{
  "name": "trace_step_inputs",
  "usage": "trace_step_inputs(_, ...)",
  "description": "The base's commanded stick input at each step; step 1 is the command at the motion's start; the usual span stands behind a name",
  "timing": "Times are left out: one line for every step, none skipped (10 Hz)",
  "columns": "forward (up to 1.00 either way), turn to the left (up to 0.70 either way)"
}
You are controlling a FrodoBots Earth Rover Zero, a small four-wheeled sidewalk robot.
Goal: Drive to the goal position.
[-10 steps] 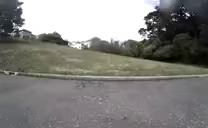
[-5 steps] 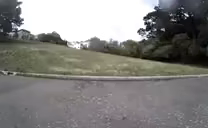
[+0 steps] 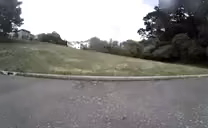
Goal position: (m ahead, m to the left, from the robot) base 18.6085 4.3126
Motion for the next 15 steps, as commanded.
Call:
trace_step_inputs(0.0, -0.7)
trace_step_inputs(0.0, -0.7)
trace_step_inputs(0.0, -0.7)
trace_step_inputs(0.0, -0.7)
trace_step_inputs(0.0, -0.7)
trace_step_inputs(0.0, -0.7)
trace_step_inputs(0.0, -0.7)
trace_step_inputs(0.0, -0.7)
trace_step_inputs(0.0, -0.7)
trace_step_inputs(0.0, -0.7)
trace_step_inputs(0.0, -0.7)
trace_step_inputs(0.0, -0.7)
trace_step_inputs(0.0, -0.7)
trace_step_inputs(0.0, -0.7)
trace_step_inputs(0.0, -0.7)
